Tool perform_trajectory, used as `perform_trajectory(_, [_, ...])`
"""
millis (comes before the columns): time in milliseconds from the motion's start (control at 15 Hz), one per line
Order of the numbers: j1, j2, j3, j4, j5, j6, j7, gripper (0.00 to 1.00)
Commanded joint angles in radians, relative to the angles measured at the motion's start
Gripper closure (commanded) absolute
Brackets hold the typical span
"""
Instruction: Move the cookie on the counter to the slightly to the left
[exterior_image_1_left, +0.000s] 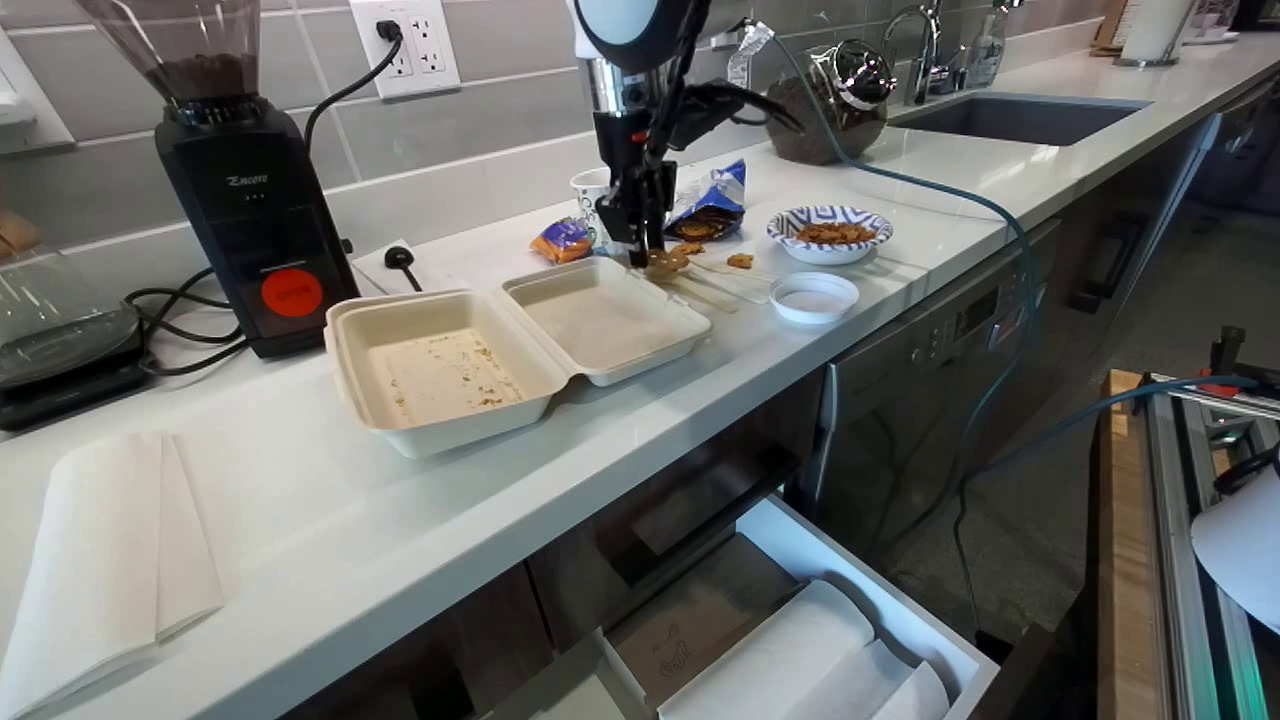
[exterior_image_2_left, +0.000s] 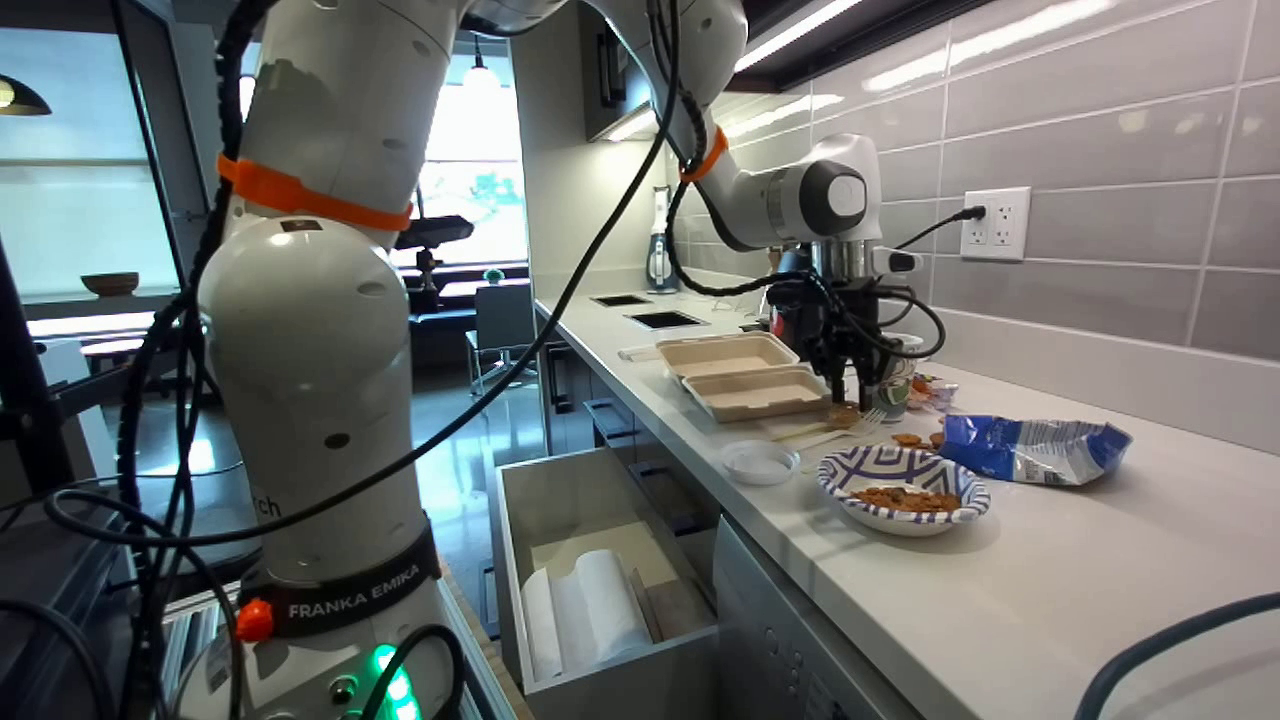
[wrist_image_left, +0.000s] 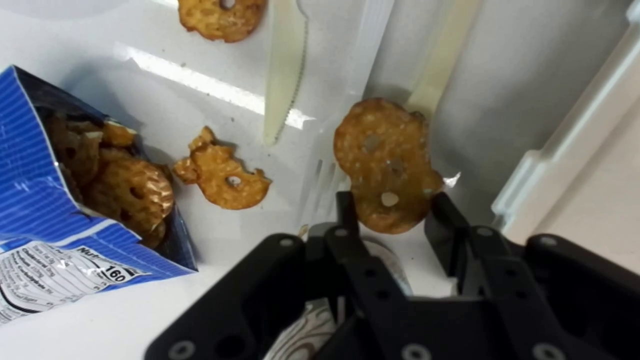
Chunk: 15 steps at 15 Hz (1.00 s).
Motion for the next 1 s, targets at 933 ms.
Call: perform_trajectory(933, [0.006, 0.041, 0.006, 0.049, -0.018, -0.033, 0.004, 0.66])
